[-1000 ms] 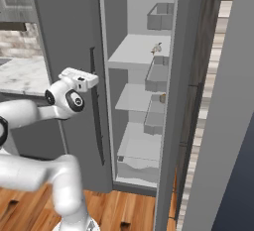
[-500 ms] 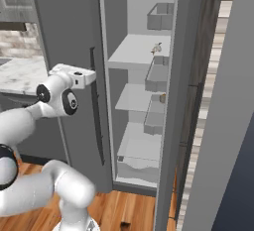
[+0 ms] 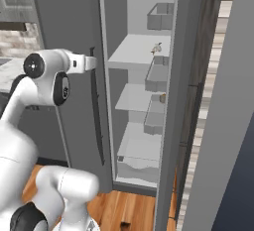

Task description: Pick up the frozen fish from the freezer, place it on any shelf in the fridge, and close the fridge and freezer doors when done.

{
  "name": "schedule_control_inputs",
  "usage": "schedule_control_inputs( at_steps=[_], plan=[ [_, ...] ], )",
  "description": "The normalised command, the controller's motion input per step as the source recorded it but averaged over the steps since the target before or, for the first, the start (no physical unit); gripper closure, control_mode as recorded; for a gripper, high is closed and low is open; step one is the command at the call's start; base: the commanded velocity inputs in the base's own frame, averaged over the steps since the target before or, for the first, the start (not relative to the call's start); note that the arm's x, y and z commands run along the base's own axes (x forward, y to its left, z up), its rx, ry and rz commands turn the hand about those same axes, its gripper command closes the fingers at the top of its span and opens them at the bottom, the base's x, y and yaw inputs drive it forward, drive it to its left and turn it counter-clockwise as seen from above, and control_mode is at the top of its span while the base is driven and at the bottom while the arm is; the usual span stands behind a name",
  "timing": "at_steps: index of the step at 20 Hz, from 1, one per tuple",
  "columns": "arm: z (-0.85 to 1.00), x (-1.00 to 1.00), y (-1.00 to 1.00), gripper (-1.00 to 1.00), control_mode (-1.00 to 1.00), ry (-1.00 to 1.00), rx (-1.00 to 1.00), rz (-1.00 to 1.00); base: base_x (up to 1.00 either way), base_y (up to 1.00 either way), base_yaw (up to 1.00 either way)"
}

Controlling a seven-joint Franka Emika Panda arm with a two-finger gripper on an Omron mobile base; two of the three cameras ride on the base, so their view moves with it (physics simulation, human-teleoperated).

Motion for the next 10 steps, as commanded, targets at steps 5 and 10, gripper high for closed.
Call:
schedule_control_inputs(
  at_steps=[5,10],
  plan=[
    [0.16,-1.0,0.02,-1.0,-1.0,0.14,0.0,0.05,0.0,0.0,0.0],
    [-0.07,-1.0,0.01,-1.0,-1.0,0.02,0.0,0.07,0.0,0.0,0.0]
  ],
)
